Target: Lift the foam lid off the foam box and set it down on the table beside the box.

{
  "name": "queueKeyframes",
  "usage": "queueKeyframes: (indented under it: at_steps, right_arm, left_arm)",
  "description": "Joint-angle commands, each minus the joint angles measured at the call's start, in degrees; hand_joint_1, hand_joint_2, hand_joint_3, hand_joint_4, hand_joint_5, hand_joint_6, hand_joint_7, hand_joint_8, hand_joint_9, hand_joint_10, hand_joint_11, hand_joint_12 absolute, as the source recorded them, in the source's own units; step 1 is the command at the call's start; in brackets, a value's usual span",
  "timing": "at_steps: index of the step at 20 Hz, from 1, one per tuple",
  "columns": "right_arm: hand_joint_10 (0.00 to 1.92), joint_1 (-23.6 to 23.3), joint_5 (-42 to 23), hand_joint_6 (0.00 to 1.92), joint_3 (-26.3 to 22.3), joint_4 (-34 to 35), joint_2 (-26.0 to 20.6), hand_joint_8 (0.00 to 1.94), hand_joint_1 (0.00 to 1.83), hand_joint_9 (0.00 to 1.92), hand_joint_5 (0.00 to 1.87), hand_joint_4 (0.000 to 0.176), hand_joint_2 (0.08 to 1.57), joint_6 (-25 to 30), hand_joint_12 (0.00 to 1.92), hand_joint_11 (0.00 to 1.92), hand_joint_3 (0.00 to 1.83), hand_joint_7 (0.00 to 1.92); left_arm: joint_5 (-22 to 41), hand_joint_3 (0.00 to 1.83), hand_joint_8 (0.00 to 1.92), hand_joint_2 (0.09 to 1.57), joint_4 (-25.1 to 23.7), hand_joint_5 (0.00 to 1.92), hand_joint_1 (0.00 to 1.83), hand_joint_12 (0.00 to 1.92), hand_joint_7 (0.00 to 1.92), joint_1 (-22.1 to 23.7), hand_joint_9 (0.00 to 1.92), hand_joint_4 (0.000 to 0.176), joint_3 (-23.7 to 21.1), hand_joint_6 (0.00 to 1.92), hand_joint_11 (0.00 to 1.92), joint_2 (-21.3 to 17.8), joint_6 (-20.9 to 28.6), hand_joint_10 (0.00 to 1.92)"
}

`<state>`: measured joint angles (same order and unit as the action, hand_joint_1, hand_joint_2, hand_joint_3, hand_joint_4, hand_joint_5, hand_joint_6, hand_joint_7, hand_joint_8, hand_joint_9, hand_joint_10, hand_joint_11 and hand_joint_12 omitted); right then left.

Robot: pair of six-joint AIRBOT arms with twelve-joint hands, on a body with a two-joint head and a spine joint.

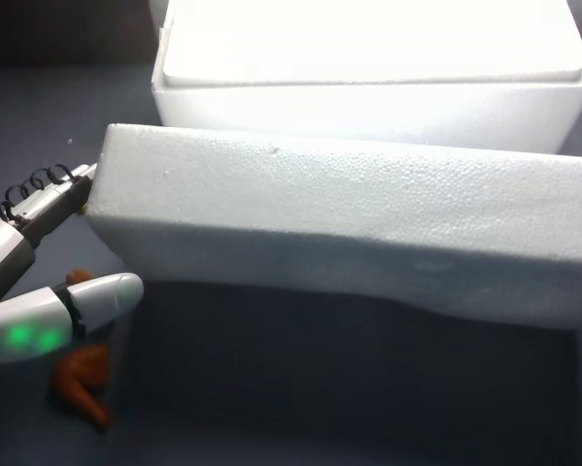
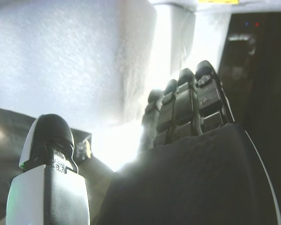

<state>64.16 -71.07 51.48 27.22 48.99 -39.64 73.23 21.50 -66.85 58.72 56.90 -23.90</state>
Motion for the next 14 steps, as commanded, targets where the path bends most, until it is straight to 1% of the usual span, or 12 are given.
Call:
queueKeyframes:
  at_steps: [1,2,3,4,5,6,7,10,11,12,13,14]
  right_arm:
    - [0.0,-0.1,-8.3,0.0,-0.1,0.0,-0.9,0.0,0.47,0.0,0.0,0.0,1.18,0.4,0.73,0.0,0.0,0.0]
    - [0.0,-0.1,-8.7,0.0,-0.3,0.0,-1.1,0.0,0.47,0.0,0.0,0.0,1.18,0.4,0.73,0.0,0.0,0.0]
    - [0.0,-0.1,-9.7,0.0,-0.7,0.0,-1.8,0.0,0.46,0.0,0.0,0.0,1.18,0.3,0.73,0.0,0.0,0.0]
    - [0.0,0.1,-10.6,0.0,-1.1,0.0,-2.5,0.0,0.45,0.0,0.0,0.0,1.17,0.1,0.73,0.0,0.0,0.0]
    - [0.0,0.4,-11.9,0.0,-1.6,0.1,-3.4,0.0,0.45,0.0,0.0,0.0,1.16,-0.3,0.52,0.0,0.0,0.0]
    - [0.0,0.6,-12.8,0.0,-1.9,0.1,-4.0,0.0,0.45,0.0,0.0,0.0,1.17,-0.5,0.13,0.0,0.0,0.0]
    - [0.0,0.9,-14.1,0.0,-2.2,0.1,-4.6,0.0,0.47,0.0,0.0,0.0,1.17,-0.5,0.03,0.0,0.0,0.0]
    - [0.0,1.2,-17.0,0.0,-3.1,0.0,-6.2,0.0,0.41,0.0,0.0,0.0,1.15,-1.2,0.0,0.0,0.0,0.0]
    - [0.0,1.2,-18.0,0.0,-3.2,-0.2,-6.5,0.0,0.43,0.0,0.0,0.0,1.14,-1.3,0.0,0.0,0.0,0.0]
    - [0.0,1.2,-18.8,0.0,-3.3,-0.4,-6.9,0.0,0.45,0.0,0.0,0.0,1.13,-1.4,0.0,0.0,0.0,0.0]
    - [0.0,1.2,-19.6,0.0,-3.5,-0.7,-7.4,0.0,0.45,0.0,0.0,0.001,1.16,-1.7,0.0,0.0,0.0,0.0]
    - [0.0,1.1,-20.1,0.0,-3.5,-1.0,-7.6,0.0,0.42,0.0,0.0,0.043,1.17,-2.0,0.0,0.01,0.0,0.0]
  left_arm:
    - [8.2,0.0,0.0,1.09,-0.2,0.02,0.37,0.0,0.0,-0.3,0.0,0.014,-0.2,0.0,0.0,-0.7,0.3,0.0]
    - [8.7,0.0,0.0,1.09,0.0,0.02,0.37,0.0,0.0,-0.5,0.0,0.014,-0.3,0.0,0.0,-1.0,0.2,0.0]
    - [9.5,0.0,0.0,1.09,0.3,0.01,0.38,0.0,0.0,-0.9,0.0,0.025,-0.6,0.0,0.0,-1.6,-0.1,0.0]
    - [10.2,0.0,0.0,1.09,0.4,0.01,0.39,0.0,0.0,-1.0,0.0,0.024,-0.9,0.0,0.0,-2.2,-0.4,0.0]
    - [11.0,0.0,0.0,1.08,0.4,0.01,0.39,0.0,0.0,-1.0,0.0,0.03,-1.1,0.0,0.0,-2.8,-0.8,0.0]
    - [11.4,0.0,0.0,1.08,0.4,0.01,0.39,0.0,0.0,-1.0,0.0,0.037,-1.2,0.0,0.0,-3.2,-1.1,0.0]
    - [12.0,0.0,0.0,1.07,0.4,0.01,0.39,0.0,0.0,-1.0,0.0,0.042,-1.4,0.0,0.0,-3.7,-1.4,0.0]
    - [13.4,0.0,0.0,1.07,0.4,0.0,0.4,0.0,0.0,-1.0,0.0,0.058,-1.5,0.0,0.0,-4.8,-1.9,0.0]
    - [13.9,0.0,0.0,1.05,0.4,0.01,0.42,0.0,0.0,-0.9,0.0,0.068,-1.6,0.0,0.0,-5.1,-2.1,0.0]
    - [14.5,0.0,0.0,1.05,0.3,0.0,0.39,0.0,0.0,-0.8,0.0,0.062,-1.7,0.0,0.0,-5.7,-2.5,0.0]
    - [15.3,0.0,0.0,1.05,0.0,0.0,0.42,0.0,0.0,-0.5,0.0,0.067,-1.8,0.0,0.0,-6.5,-3.1,0.0]
    - [15.7,0.0,0.0,1.05,-0.3,0.01,0.44,0.0,0.0,-0.2,0.0,0.093,-1.8,0.0,0.0,-7.0,-3.5,0.0]
